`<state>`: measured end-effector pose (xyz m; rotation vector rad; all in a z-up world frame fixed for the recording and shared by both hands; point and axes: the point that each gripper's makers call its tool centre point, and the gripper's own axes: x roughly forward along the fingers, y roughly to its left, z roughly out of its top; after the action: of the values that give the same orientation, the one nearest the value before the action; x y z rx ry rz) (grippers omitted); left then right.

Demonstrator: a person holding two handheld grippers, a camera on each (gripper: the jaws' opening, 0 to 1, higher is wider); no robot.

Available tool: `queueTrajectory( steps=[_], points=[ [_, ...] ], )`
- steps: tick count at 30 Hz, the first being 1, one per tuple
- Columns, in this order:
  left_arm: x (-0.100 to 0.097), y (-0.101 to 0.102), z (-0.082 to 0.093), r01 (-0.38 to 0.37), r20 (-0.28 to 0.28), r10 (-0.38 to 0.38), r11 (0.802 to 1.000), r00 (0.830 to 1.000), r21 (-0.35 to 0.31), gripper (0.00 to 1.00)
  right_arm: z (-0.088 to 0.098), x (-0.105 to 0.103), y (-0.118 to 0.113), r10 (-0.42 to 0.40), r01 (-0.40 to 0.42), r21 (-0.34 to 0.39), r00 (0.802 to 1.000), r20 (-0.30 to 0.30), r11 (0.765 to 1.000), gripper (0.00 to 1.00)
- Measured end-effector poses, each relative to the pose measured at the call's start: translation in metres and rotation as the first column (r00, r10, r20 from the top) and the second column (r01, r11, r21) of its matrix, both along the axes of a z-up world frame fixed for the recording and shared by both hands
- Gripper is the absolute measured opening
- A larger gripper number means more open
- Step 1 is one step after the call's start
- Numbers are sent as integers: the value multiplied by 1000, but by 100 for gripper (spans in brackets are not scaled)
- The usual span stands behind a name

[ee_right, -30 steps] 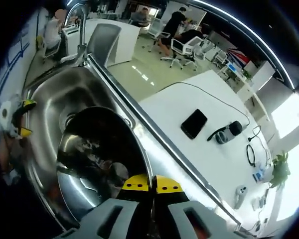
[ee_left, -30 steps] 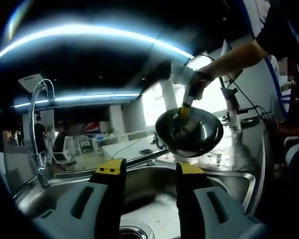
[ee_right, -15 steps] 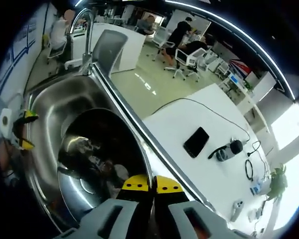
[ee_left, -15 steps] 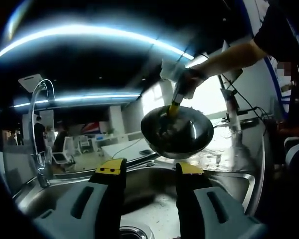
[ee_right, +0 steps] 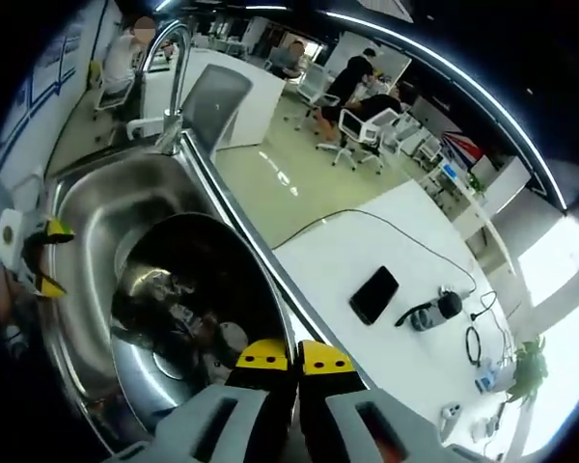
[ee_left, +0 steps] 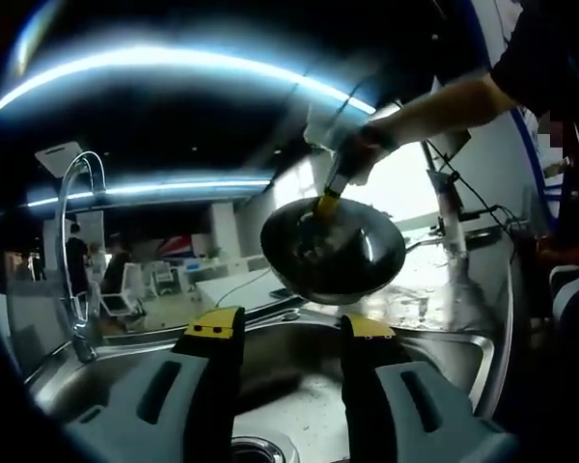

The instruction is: Pick up bowl with dirty water move over sink pour dirty water into sink return bowl to place

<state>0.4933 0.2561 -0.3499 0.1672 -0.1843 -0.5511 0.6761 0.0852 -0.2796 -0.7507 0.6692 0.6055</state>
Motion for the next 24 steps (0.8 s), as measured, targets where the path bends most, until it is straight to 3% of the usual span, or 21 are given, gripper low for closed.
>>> queueTrajectory(
  steps=[12,24],
  points=[
    [0,0,0,2,2,-2,1000,1000,-1,39,21,-7,10,19,-19,1,998,67,1000,0],
    [3,4,-1,-22,-5,22,1000,1000,-1,39,26,0,33,70,-71,1,992,103,997,0]
  ],
)
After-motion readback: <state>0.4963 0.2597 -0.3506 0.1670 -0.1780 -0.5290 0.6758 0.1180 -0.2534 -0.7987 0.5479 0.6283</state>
